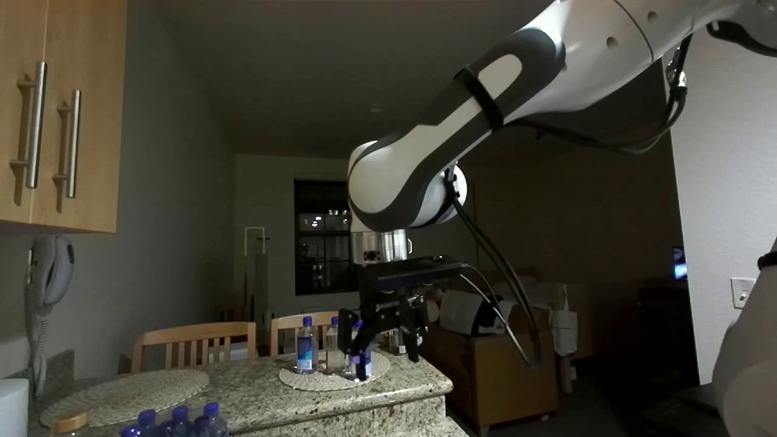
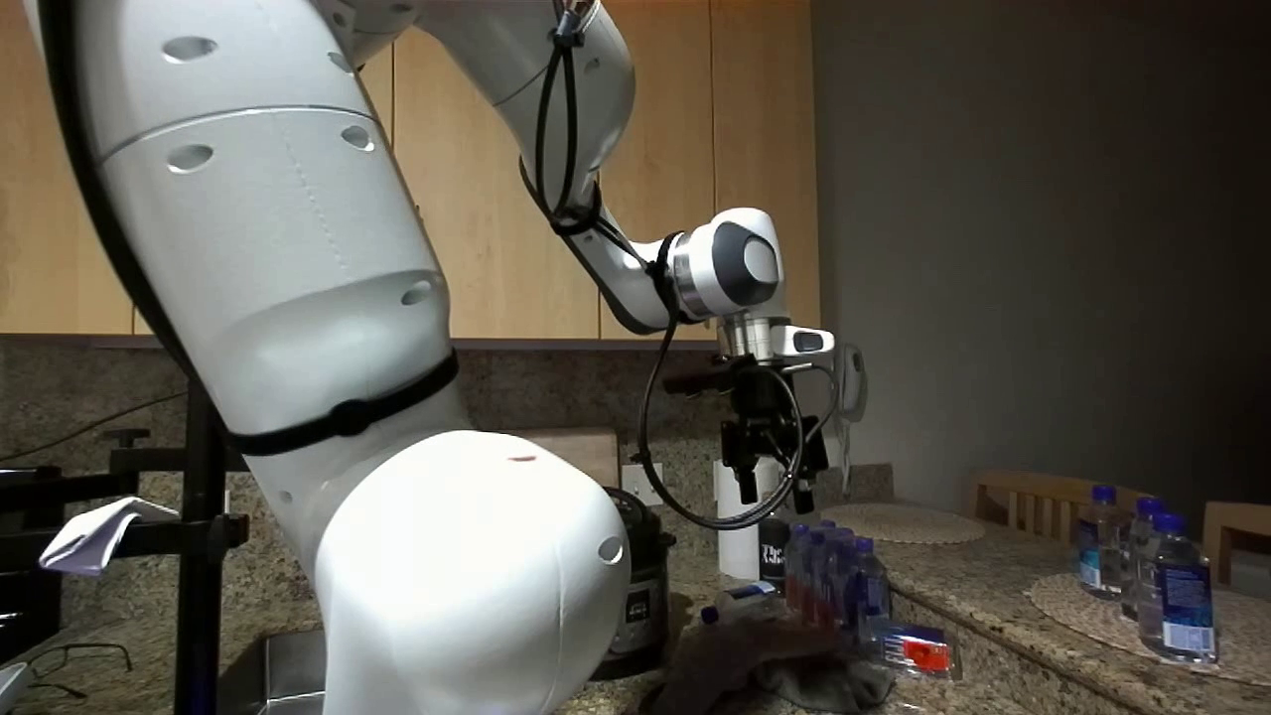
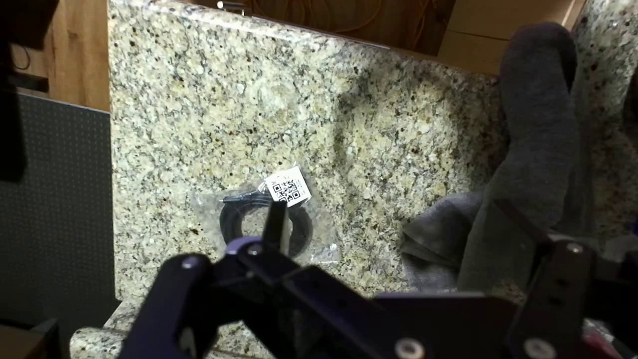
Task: Move the towel to the right
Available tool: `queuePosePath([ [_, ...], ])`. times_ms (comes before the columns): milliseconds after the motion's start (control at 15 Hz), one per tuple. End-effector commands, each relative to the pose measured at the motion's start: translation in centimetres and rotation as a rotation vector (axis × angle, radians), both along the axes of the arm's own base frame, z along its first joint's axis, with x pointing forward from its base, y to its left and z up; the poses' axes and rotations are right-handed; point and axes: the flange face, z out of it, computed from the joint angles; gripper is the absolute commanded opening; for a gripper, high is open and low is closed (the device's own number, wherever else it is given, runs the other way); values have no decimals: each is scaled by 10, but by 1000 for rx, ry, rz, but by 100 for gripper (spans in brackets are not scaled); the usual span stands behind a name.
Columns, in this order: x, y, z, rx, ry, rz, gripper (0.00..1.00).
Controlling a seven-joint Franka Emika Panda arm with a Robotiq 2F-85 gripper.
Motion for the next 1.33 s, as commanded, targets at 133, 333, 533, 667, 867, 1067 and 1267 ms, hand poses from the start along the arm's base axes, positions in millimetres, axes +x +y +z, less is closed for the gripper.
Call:
queuePosePath([
  [133, 0, 0, 1, 0, 0, 0, 100],
  [333, 0, 0, 1, 0, 0, 0, 100],
  [533, 14, 3, 3, -27, -60, -7, 100],
  [667, 30, 6, 3, -41, -140, -5, 100],
  [867, 64, 8, -15, -59, -242, -34, 100],
  [1067, 91, 13, -40, -49, -255, -21, 100],
  [1267, 115, 23, -62, -57, -263, 43, 100],
])
